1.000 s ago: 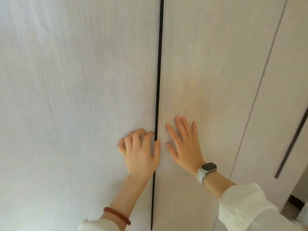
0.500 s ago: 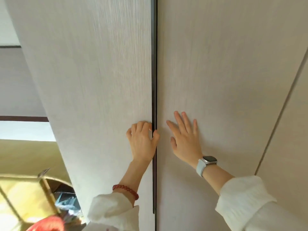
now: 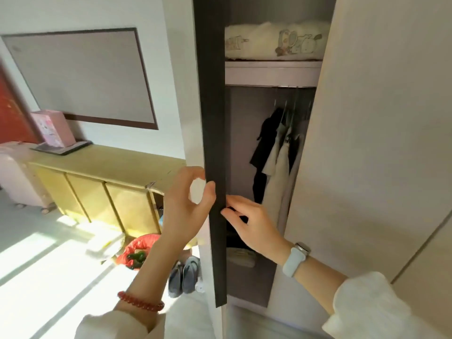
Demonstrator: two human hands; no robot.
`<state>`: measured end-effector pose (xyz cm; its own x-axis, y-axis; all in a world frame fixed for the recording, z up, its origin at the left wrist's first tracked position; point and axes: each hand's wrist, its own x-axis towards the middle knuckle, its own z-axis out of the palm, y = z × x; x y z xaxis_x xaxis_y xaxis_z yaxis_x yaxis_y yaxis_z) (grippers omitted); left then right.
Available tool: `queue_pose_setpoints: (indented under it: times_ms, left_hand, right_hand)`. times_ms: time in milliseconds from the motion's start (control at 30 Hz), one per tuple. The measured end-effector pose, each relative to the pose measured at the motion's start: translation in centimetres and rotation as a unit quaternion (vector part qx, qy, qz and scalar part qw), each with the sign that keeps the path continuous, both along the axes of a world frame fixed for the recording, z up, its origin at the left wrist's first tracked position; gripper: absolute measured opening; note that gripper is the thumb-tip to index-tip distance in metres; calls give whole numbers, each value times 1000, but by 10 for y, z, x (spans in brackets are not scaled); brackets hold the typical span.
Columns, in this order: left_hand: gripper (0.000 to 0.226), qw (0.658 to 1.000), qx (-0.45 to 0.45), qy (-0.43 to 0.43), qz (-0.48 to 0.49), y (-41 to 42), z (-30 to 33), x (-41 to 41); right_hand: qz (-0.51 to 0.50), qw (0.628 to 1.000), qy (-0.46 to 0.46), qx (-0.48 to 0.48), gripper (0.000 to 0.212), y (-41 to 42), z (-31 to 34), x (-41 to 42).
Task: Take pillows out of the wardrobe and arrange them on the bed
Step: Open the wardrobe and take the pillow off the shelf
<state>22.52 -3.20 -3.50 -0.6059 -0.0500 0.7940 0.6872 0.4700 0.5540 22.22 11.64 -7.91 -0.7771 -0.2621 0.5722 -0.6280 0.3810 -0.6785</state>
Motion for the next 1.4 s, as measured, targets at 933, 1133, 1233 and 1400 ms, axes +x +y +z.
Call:
queue_pose_setpoints:
  times_ms: [933,1133,1233,1400]
  left_hand:
    - [36,976,-111,-66,173,-70,-64,-25]
    - [29,987,-131,-89,41,30,-31,-120]
    - [30,989,-125,-58,-47,97,6,-166]
    - [39,978,-59,-74,-184,199,80,-218]
  right_hand:
    - [-79,983,15,162,25,-51,-10,-65]
    - [-255,950,48,173,24,65,21,-86]
    - [-325,925,90,174,27,120,54,-99]
    - [-426,865,173,203,38,185,104,-123]
